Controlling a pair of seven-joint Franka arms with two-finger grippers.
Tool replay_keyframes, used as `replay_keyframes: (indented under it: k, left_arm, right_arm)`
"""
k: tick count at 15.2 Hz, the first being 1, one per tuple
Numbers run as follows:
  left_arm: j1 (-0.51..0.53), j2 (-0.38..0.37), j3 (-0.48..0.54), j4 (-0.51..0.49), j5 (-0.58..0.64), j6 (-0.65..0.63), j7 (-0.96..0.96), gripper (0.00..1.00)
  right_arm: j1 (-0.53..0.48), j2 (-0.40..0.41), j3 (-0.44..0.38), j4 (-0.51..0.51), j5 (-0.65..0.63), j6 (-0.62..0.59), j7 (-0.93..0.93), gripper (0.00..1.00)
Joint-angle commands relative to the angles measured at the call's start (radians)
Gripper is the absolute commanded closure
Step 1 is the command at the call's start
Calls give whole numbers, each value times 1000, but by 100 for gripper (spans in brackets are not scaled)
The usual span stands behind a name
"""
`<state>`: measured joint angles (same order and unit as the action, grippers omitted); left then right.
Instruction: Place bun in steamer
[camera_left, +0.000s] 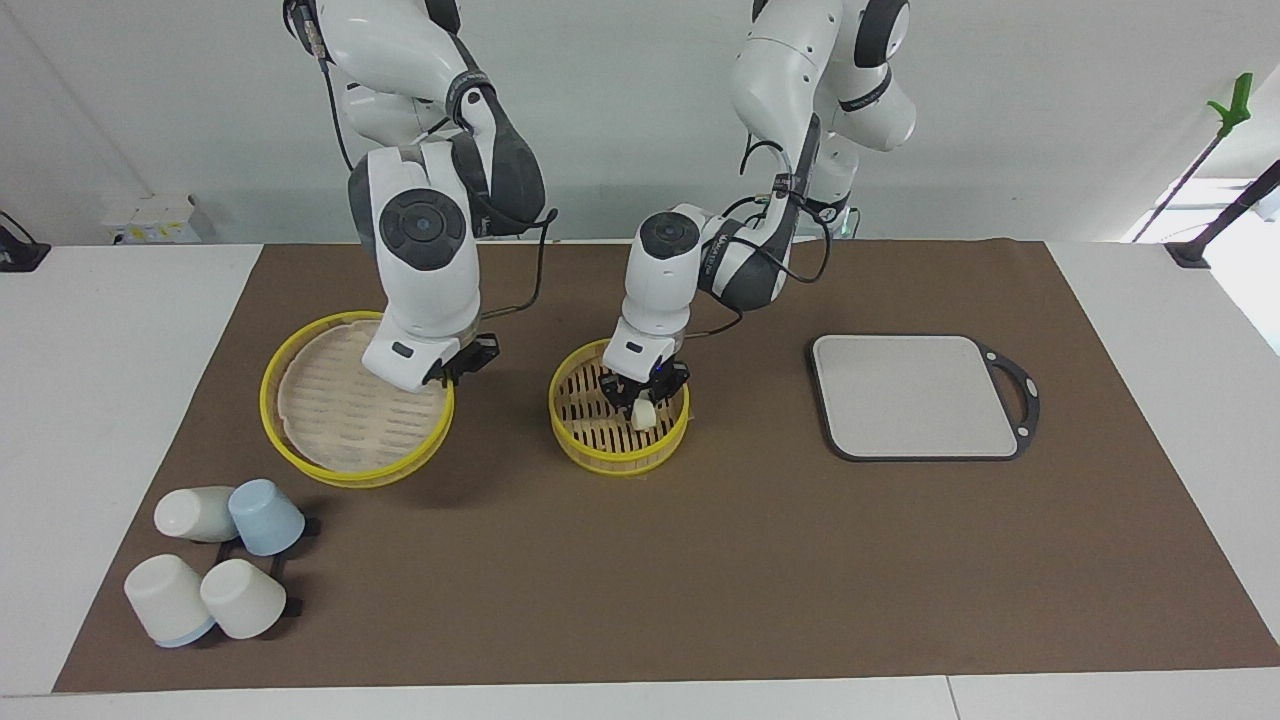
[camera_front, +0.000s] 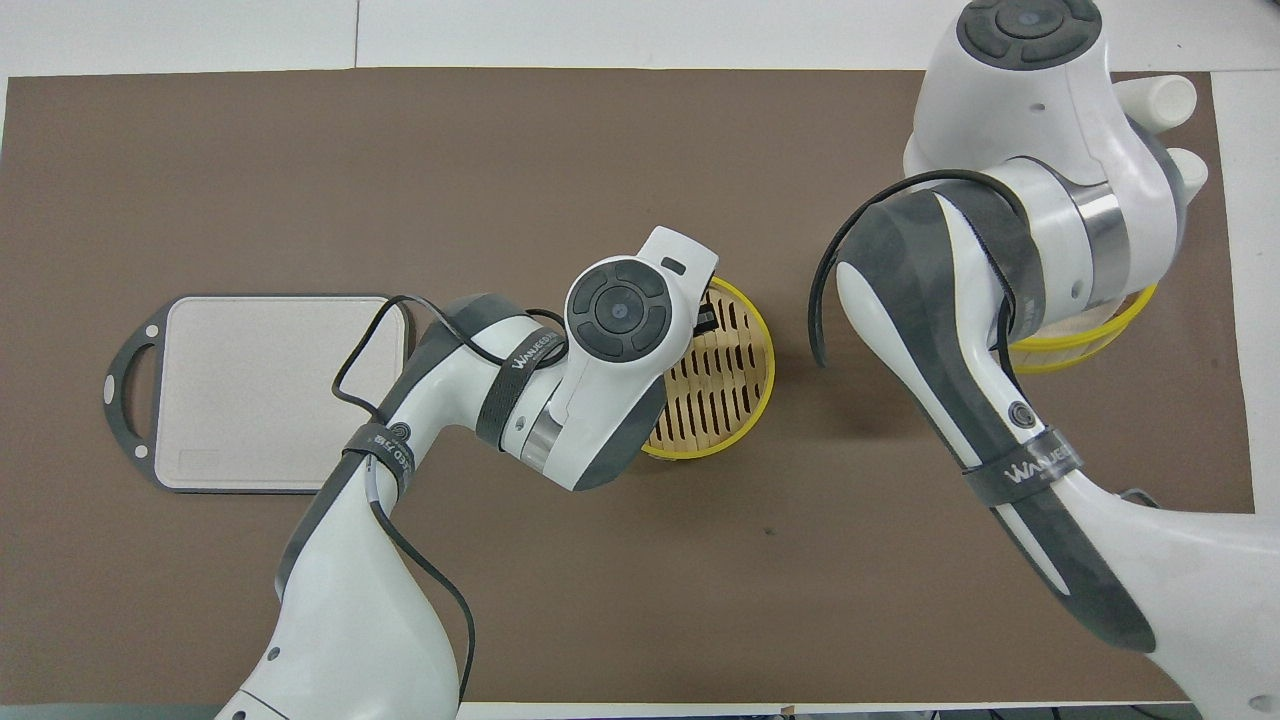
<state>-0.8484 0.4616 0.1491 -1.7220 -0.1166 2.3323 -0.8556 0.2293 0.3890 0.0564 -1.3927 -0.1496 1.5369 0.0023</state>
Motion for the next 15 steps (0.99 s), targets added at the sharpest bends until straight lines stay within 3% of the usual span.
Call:
replay_keyframes:
  k: [1, 5, 7, 12, 15]
  left_arm:
    - [-32, -8, 17, -18, 6, 25, -68, 0]
    - [-25, -33, 18, -21, 6, -7, -77, 0]
    - [17, -137, 32, -31, 8, -118, -56, 0]
    - [323, -381, 32, 27, 8, -512, 277, 0]
    - [472, -431, 33, 96, 82, -680, 496, 0]
  right_arm:
    - [-15, -38, 14, -40, -25, 22, -27, 100]
    - [-15, -35, 16, -34, -4, 34, -18, 100]
    - [13, -35, 20, -42, 48, 129, 26, 100]
    - [184, -19, 20, -62, 133, 316, 292, 100]
    - [329, 71, 16, -36, 119, 406, 508, 100]
